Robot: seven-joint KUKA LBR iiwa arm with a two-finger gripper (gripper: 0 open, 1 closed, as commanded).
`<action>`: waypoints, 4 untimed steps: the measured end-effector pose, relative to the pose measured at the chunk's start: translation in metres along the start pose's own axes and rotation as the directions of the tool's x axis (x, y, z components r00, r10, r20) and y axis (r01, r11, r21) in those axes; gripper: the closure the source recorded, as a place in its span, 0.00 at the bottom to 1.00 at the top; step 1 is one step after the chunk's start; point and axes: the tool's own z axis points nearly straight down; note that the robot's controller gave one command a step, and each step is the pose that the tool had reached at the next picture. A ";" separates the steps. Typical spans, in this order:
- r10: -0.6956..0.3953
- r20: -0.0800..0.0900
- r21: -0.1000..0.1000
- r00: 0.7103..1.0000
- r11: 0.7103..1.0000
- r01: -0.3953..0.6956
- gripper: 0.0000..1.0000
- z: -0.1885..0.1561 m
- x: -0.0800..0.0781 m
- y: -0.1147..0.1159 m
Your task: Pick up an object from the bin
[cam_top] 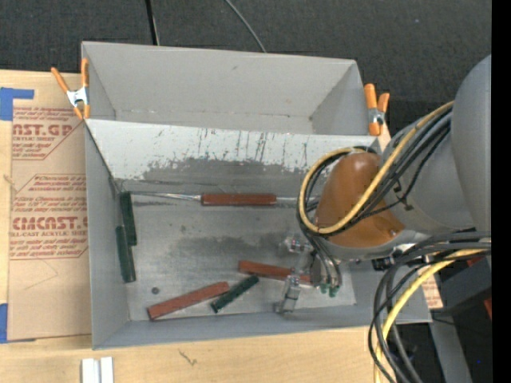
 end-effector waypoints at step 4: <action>0.000 -0.001 0.000 1.000 1.000 0.000 1.00 -0.003 0.001 0.001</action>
Offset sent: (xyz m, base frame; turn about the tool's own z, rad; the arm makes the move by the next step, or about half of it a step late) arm 0.0000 0.0000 0.0000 0.0000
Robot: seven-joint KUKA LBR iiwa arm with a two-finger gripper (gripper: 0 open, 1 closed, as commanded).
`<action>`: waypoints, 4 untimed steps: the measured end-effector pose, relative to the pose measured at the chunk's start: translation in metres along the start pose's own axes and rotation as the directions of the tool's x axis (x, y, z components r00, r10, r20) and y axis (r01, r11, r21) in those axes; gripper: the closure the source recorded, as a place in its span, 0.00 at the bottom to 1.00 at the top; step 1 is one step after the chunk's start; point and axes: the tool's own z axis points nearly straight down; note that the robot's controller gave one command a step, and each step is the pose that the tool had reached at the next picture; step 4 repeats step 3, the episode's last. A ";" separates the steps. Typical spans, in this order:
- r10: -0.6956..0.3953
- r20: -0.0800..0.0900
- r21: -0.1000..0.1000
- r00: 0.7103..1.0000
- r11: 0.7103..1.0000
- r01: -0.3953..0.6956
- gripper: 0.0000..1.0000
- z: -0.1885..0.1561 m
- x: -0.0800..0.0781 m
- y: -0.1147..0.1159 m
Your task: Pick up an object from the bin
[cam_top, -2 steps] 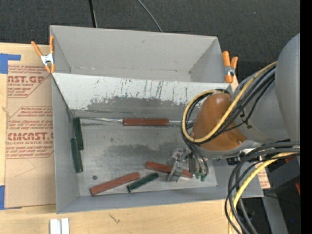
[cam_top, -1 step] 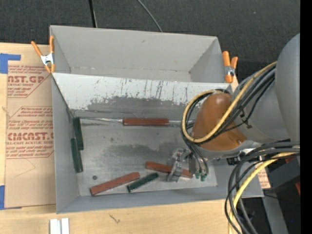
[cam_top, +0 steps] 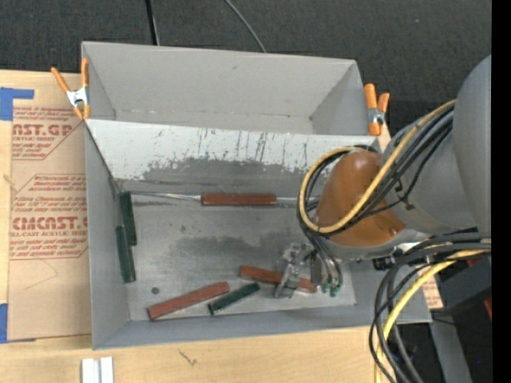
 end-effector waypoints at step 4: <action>0.000 0.004 0.000 1.000 1.000 0.000 1.00 -0.052 0.000 0.000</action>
Offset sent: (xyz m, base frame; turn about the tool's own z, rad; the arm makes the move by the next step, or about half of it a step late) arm -0.0001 0.0001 0.0001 0.0000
